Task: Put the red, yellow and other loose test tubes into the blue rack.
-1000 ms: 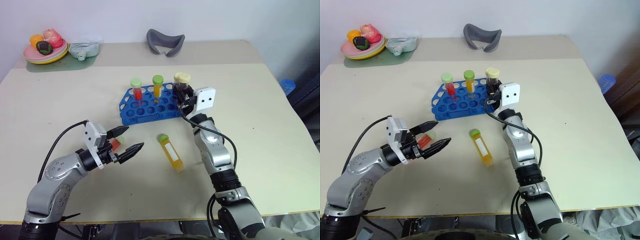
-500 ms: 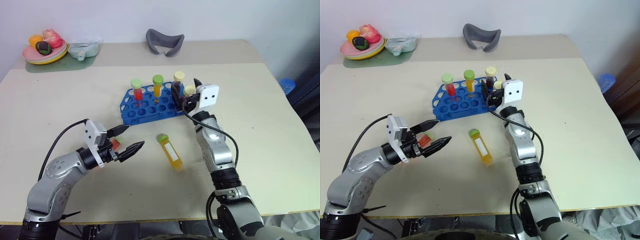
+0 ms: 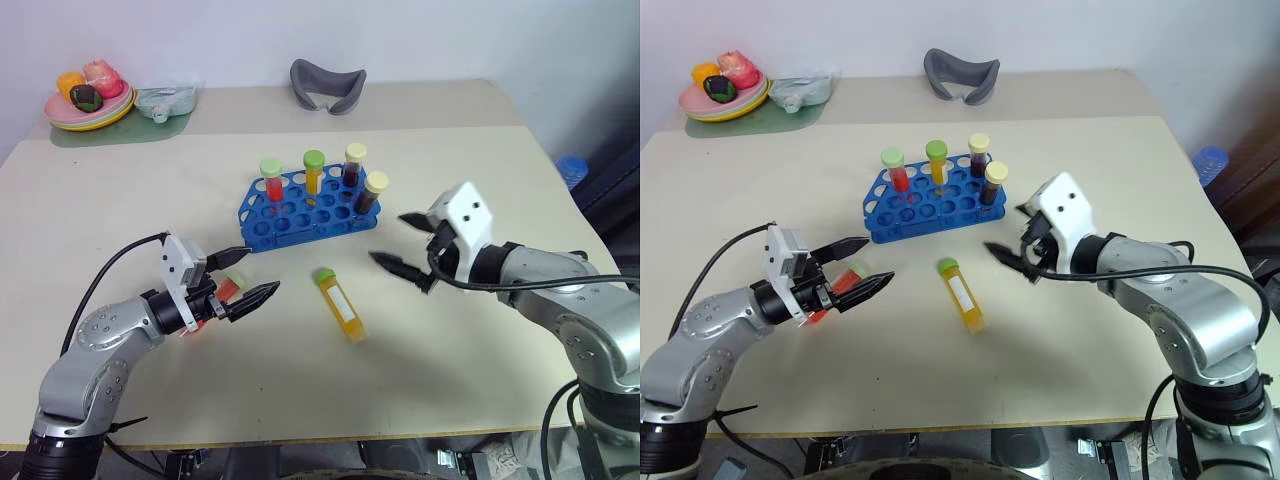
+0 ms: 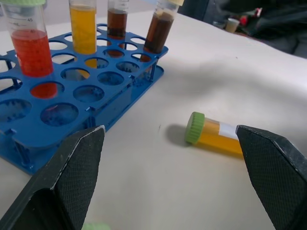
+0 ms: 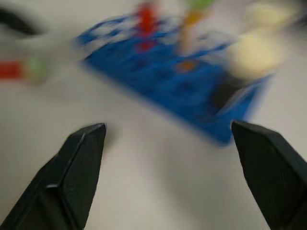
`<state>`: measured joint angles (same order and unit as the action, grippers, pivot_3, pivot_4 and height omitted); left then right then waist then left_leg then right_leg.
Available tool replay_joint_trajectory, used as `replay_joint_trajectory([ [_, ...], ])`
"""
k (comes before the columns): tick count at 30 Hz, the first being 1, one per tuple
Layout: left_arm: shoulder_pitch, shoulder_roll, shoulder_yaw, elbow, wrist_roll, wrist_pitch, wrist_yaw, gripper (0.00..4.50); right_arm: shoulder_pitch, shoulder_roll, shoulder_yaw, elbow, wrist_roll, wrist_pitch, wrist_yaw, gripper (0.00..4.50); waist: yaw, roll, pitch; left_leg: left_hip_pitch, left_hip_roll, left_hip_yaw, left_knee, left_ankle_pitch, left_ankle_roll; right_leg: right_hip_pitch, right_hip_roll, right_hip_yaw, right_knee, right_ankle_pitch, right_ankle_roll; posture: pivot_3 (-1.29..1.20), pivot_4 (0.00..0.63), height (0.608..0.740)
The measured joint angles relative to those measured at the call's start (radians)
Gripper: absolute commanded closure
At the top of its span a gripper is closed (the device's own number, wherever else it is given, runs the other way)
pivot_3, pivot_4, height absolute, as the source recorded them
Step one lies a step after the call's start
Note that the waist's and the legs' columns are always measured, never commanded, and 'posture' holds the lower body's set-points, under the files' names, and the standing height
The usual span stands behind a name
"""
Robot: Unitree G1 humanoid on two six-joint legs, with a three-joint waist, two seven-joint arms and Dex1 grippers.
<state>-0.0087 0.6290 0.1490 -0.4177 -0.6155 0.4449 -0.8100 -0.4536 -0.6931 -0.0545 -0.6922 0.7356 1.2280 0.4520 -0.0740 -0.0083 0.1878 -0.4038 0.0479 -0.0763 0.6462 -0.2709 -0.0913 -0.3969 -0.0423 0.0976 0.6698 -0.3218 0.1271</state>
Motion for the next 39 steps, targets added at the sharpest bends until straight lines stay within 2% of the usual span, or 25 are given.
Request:
replay_joint_trajectory([
  [3, -0.013, 0.020, -0.008, 0.028, 0.017, -0.002, -0.028, 0.00, -0.132, 0.103, 0.006, 0.011, 0.076, 0.250, -0.055, 0.28, 0.005, 0.000, 0.000, -0.001, 0.000, 0.000, 0.000, 0.000, 0.000, 0.000, 0.000, 0.000, -0.001, 0.000, 0.000, 0.00, 0.150, 0.740],
  [6, -0.014, 0.044, -0.017, 0.057, 0.041, -0.020, -0.062, 0.00, -0.212, 0.149, 0.072, 0.091, 0.152, 0.364, -0.159, 0.28, 0.008, 0.000, 0.000, -0.003, 0.000, -0.001, 0.000, 0.000, 0.000, -0.001, -0.001, -0.002, -0.003, 0.000, 0.000, 0.00, 0.150, 0.740],
  [16, 0.049, 0.053, -0.016, 0.046, 0.071, -0.060, -0.091, 0.00, -0.335, 0.172, 0.269, 0.435, 0.572, 0.380, -0.729, 0.28, 0.002, 0.000, 0.000, -0.004, 0.000, 0.000, -0.001, 0.000, 0.000, -0.003, -0.001, -0.002, -0.002, 0.000, 0.000, 0.00, 0.150, 0.740],
  [24, 0.071, 0.038, -0.015, 0.021, 0.069, -0.059, -0.070, 0.00, -0.376, 0.238, 0.343, 0.574, 0.814, 0.379, -1.076, 0.28, 0.003, 0.000, 0.000, -0.004, 0.000, 0.000, -0.001, 0.000, 0.000, -0.003, -0.001, -0.002, -0.002, 0.000, 0.000, 0.00, 0.150, 0.740],
  [31, 0.073, 0.036, -0.015, 0.021, 0.068, -0.060, -0.062, 0.00, -0.380, 0.217, 0.351, 0.603, 0.887, 0.367, -1.229, 0.28, 0.007, 0.000, 0.000, -0.004, 0.000, 0.000, 0.000, 0.000, 0.000, -0.002, -0.002, -0.002, -0.003, 0.000, 0.000, 0.00, 0.150, 0.740],
  [35, 0.073, 0.035, -0.015, 0.021, 0.068, -0.060, -0.061, 0.00, -0.388, 0.114, 0.387, 0.576, 0.865, 0.372, -1.238, 0.28, 0.011, 0.000, 0.000, -0.004, -0.001, 0.000, 0.000, 0.000, 0.000, -0.002, -0.002, -0.002, -0.004, 0.000, 0.000, 0.00, 0.150, 0.740],
  [39, 0.063, 0.030, -0.017, 0.021, 0.068, -0.061, -0.061, 0.00, -0.388, 0.043, 0.418, 0.520, 0.817, 0.370, -1.187, 0.28, 0.008, 0.000, 0.000, -0.004, 0.000, -0.001, -0.001, 0.000, 0.001, -0.002, -0.001, -0.002, -0.004, 0.000, 0.000, 0.00, 0.150, 0.740],
])
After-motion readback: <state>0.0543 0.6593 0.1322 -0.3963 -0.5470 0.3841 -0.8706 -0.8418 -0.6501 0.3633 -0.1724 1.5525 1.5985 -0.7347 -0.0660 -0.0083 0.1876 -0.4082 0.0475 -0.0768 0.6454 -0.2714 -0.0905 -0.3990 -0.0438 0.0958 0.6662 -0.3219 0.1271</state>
